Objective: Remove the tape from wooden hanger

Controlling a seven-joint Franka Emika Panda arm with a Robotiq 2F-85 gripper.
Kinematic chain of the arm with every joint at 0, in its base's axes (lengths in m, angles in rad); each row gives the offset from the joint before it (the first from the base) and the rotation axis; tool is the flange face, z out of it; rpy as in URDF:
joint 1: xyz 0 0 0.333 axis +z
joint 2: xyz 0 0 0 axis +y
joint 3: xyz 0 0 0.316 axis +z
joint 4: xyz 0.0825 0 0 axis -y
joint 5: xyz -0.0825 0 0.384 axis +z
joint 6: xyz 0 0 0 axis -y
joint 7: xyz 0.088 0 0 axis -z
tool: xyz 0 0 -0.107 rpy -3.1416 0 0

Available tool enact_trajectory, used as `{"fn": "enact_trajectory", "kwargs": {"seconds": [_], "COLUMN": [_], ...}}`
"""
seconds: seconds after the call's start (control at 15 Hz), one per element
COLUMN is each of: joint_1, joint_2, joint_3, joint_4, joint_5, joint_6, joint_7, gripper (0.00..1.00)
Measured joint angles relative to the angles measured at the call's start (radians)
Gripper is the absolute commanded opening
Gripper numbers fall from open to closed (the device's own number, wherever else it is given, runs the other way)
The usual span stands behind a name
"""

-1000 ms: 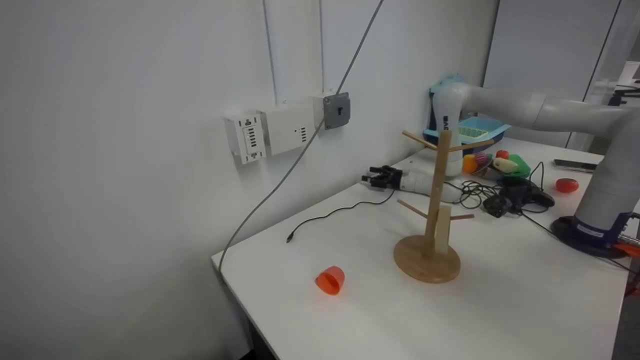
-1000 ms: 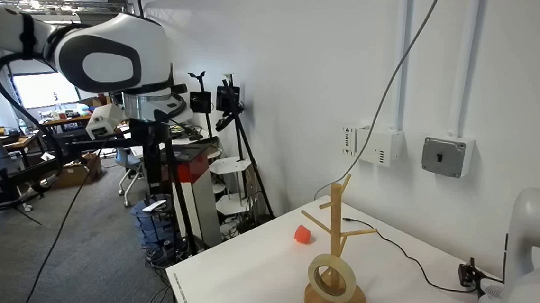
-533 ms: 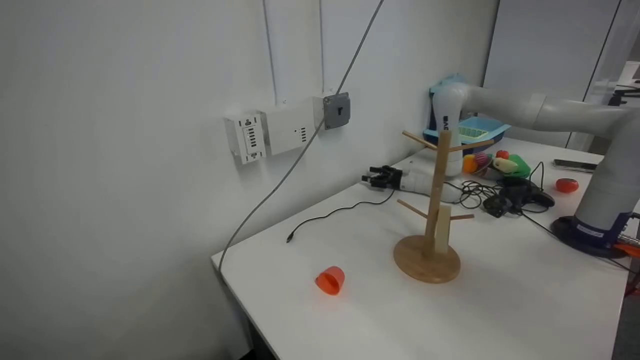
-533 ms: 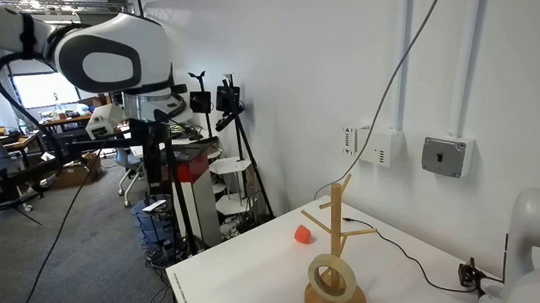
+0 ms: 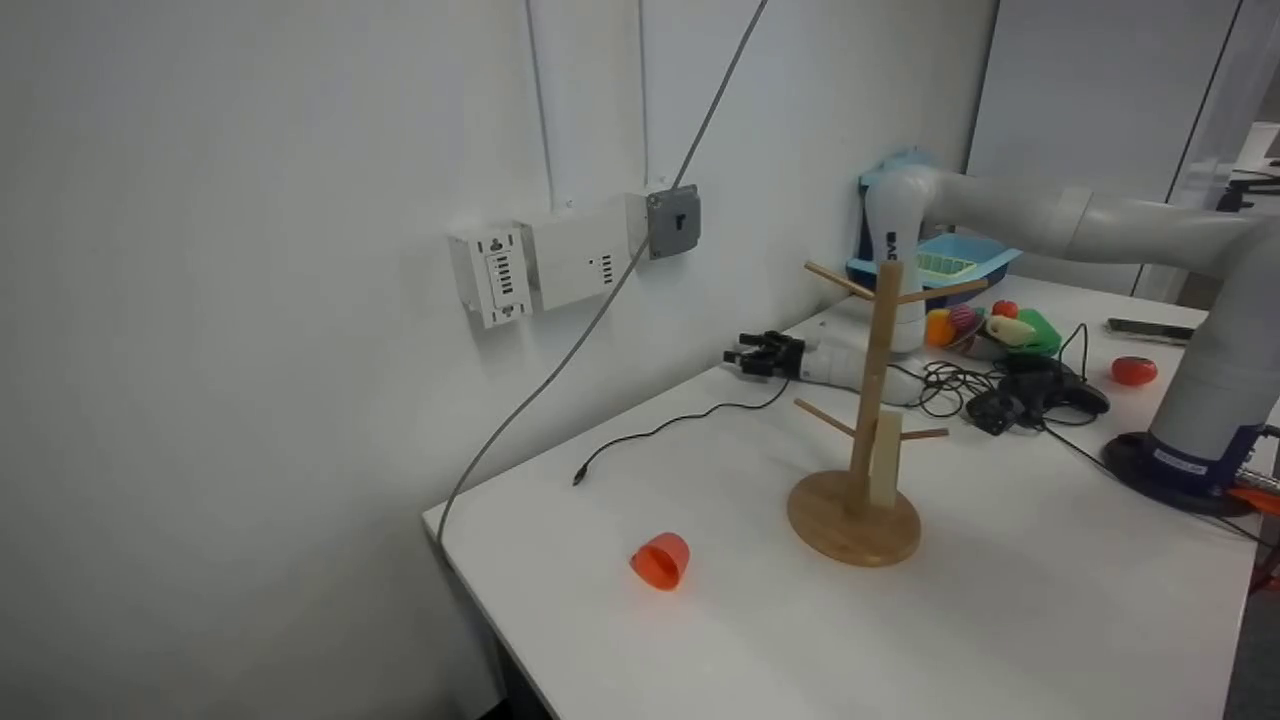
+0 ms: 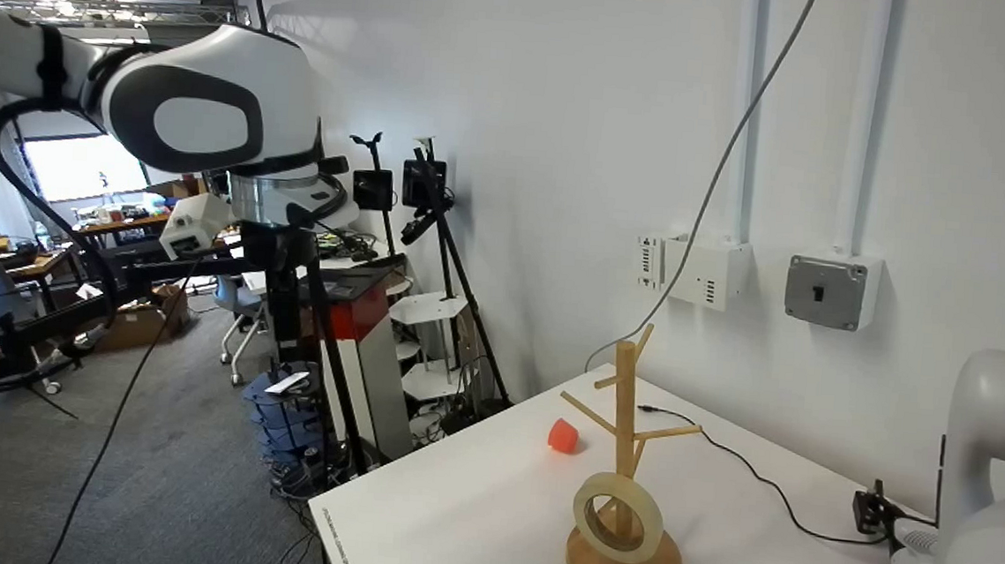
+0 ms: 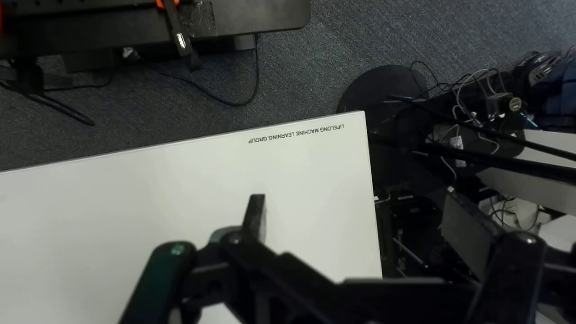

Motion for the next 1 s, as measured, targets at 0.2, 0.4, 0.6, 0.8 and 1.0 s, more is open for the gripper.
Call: {"fn": "enact_trajectory", "kwargs": {"seconds": [0.2,0.4,0.6,0.8,1.0], "joint_1": [0.0,0.0,0.0,0.0,0.0], "joint_2": [0.0,0.0,0.0,0.0,0.0], "joint_3": [0.0,0.0,0.0,0.001,0.004], "joint_4": [0.0,0.0,-0.001,-0.001,-0.003], "joint_5": [0.0,0.0,0.0,-0.003,-0.027], "joint_6": [0.0,0.0,0.0,0.003,0.033], "joint_7": [0.0,0.0,0.0,0.0,0.0], "gripper": [1.0,1.0,1.0,1.0,1.0]}}
